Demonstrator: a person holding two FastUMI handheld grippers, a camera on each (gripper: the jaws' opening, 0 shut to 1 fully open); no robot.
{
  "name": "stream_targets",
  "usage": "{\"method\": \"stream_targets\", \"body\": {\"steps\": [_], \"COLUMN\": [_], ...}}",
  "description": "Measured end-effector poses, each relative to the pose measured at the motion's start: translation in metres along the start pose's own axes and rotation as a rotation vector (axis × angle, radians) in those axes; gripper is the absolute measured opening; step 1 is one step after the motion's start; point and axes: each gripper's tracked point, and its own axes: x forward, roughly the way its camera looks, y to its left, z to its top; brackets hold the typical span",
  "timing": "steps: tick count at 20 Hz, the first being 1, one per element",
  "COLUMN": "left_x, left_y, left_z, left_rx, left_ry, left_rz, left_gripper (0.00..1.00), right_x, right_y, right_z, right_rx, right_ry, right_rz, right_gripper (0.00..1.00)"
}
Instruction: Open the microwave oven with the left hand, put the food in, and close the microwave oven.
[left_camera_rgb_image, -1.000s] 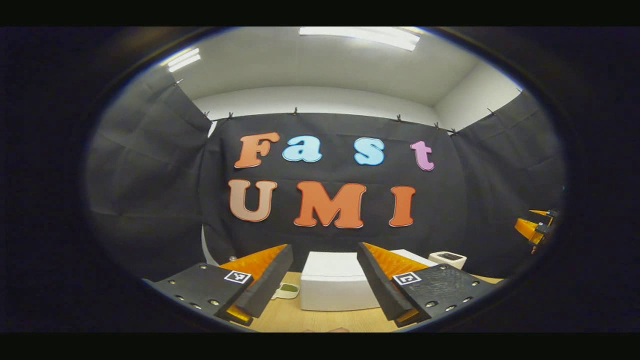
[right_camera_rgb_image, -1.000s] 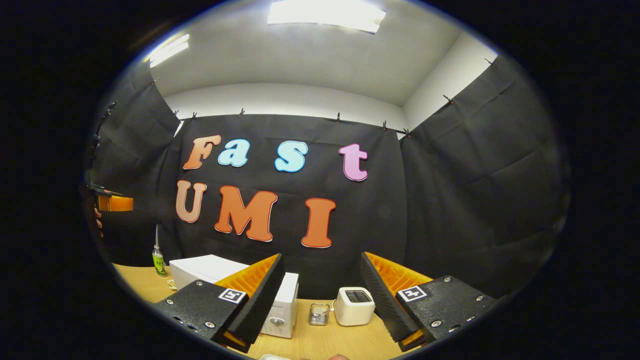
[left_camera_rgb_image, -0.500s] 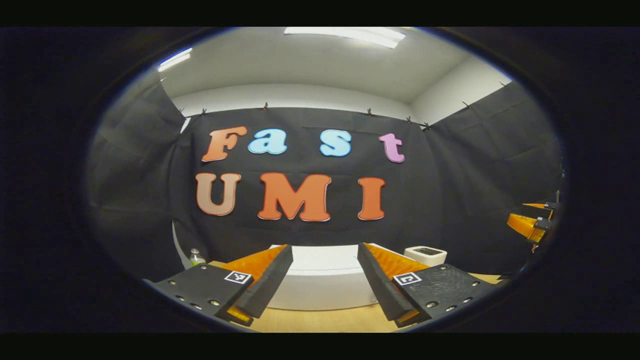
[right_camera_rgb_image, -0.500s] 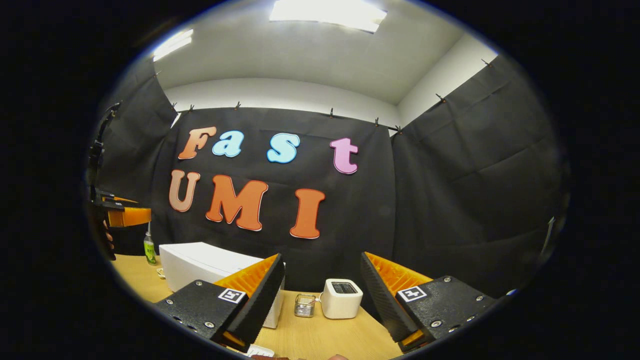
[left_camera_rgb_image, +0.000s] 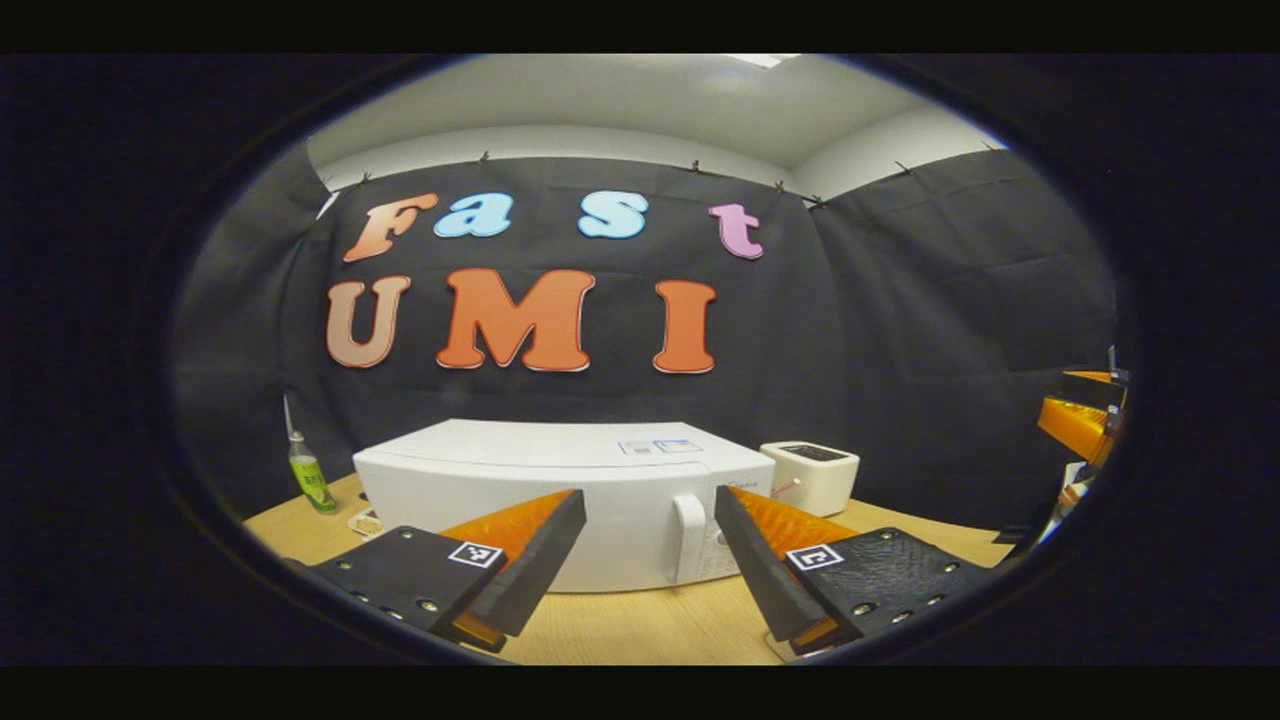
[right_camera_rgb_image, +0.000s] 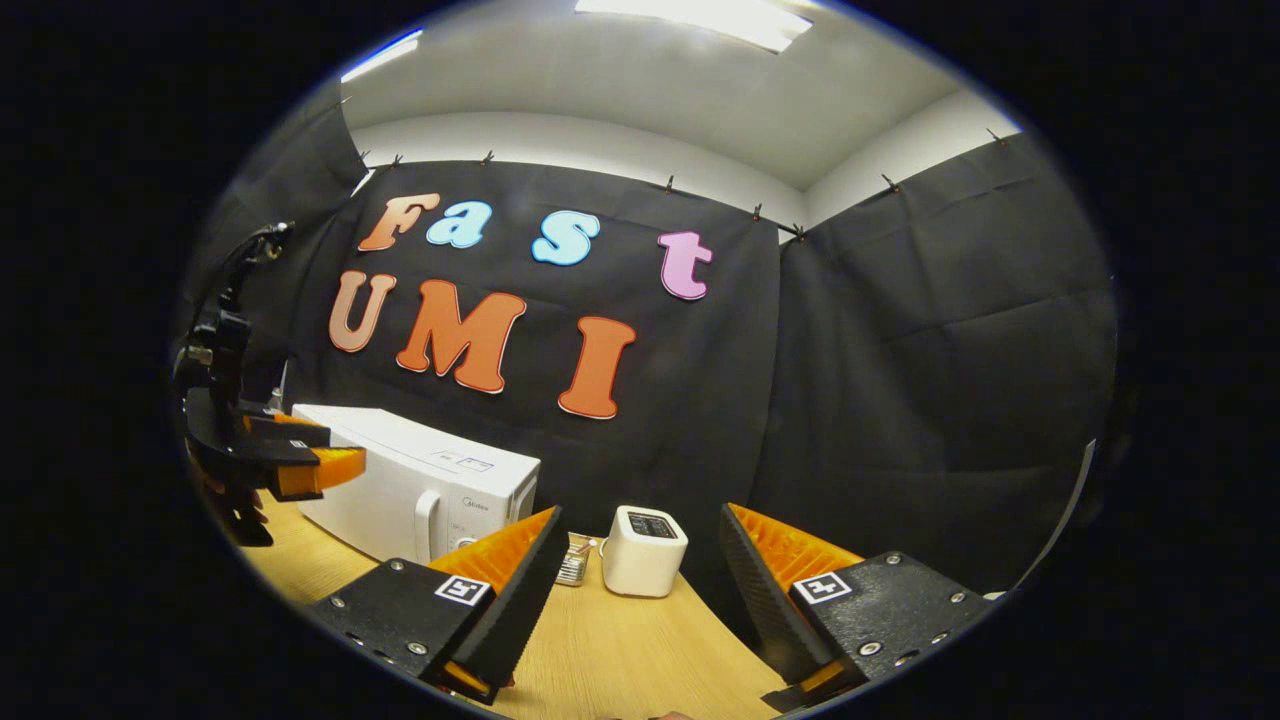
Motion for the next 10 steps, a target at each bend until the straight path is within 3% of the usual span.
{"method": "stream_targets", "body": {"steps": [5,10], "left_x": [0.039,0.071], "left_y": [-0.018,-0.024], "left_z": [-0.053,-0.096], "left_rx": [-0.034,-0.039], "left_ry": [0.059,0.12], "left_rz": [0.02,0.066], "left_gripper": [0.89,0.84], "right_x": [-0.003,-0.004], "right_y": [0.0,0.009], "right_z": [-0.043,-0.075], "right_rx": [0.064,0.112], "right_ry": [0.057,0.098], "right_rz": [0.03,0.063], "right_gripper": [0.94,0.94]}}
